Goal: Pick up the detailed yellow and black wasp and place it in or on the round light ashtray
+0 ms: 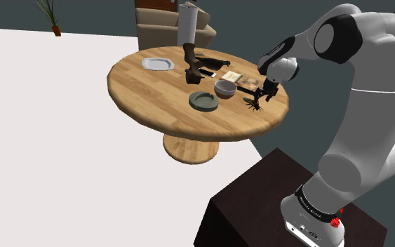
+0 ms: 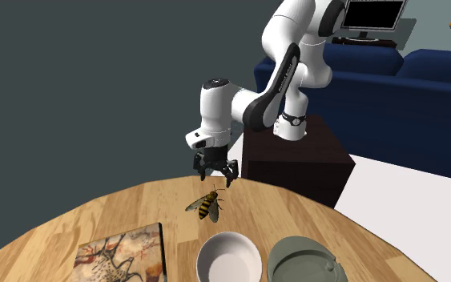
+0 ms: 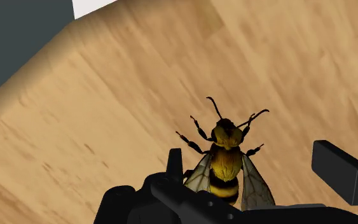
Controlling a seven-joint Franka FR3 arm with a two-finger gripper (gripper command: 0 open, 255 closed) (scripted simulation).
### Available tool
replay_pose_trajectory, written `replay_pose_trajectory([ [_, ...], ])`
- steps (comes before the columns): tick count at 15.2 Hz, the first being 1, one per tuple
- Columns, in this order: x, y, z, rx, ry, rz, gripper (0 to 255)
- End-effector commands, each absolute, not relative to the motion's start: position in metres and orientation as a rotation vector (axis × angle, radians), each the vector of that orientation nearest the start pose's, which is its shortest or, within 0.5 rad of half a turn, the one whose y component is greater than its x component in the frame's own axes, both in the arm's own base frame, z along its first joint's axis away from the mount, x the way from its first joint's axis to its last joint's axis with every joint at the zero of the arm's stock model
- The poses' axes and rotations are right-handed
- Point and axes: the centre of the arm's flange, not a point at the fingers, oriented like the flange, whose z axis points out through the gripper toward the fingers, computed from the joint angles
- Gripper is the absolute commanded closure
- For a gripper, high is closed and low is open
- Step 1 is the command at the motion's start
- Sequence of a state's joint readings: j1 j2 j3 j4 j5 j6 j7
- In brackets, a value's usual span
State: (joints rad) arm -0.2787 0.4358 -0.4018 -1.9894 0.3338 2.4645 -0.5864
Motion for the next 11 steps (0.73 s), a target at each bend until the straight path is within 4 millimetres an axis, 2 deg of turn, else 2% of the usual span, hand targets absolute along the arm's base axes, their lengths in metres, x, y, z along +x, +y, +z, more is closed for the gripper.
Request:
replay_pose_trajectory([
  [1, 0.486, -0.386, 0.255, -3.109, 0.483, -0.165, 0],
  [7, 0.489, -0.386, 0.226, -3.109, 0.483, -0.165, 0],
  [11, 0.489, -0.386, 0.226, -3.109, 0.483, -0.165, 0],
])
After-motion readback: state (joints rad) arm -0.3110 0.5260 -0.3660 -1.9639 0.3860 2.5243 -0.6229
